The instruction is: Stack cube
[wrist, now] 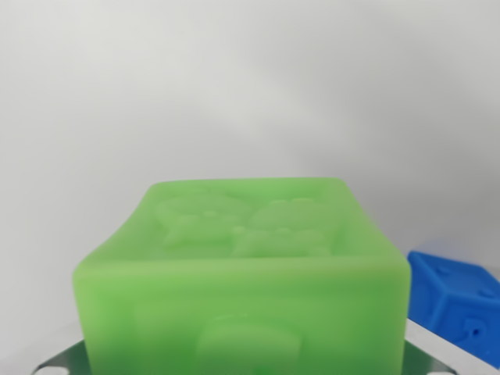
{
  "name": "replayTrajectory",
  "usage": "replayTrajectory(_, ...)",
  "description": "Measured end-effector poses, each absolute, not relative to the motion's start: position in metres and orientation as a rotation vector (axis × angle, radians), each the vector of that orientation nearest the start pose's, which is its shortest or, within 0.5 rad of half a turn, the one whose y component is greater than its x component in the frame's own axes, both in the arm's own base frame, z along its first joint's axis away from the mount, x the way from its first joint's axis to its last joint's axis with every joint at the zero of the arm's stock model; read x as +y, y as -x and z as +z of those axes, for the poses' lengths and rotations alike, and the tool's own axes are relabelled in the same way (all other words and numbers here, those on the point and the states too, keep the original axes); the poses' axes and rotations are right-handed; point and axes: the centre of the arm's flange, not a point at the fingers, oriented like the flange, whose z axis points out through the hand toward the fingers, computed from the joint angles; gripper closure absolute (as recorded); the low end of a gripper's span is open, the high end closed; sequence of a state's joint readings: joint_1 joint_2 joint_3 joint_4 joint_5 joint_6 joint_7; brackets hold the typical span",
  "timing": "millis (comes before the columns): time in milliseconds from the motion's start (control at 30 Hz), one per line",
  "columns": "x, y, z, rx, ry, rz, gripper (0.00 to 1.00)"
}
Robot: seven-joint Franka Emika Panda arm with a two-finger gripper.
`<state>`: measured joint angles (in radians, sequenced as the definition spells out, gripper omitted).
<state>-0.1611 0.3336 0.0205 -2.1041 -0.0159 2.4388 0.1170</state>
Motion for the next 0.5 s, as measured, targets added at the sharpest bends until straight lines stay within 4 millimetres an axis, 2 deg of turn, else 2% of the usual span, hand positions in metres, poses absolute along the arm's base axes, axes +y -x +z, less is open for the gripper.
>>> replayTrajectory(500, -0.112, -0.575, 0.258, 0.439, 3.114, -0.004, 1.00)
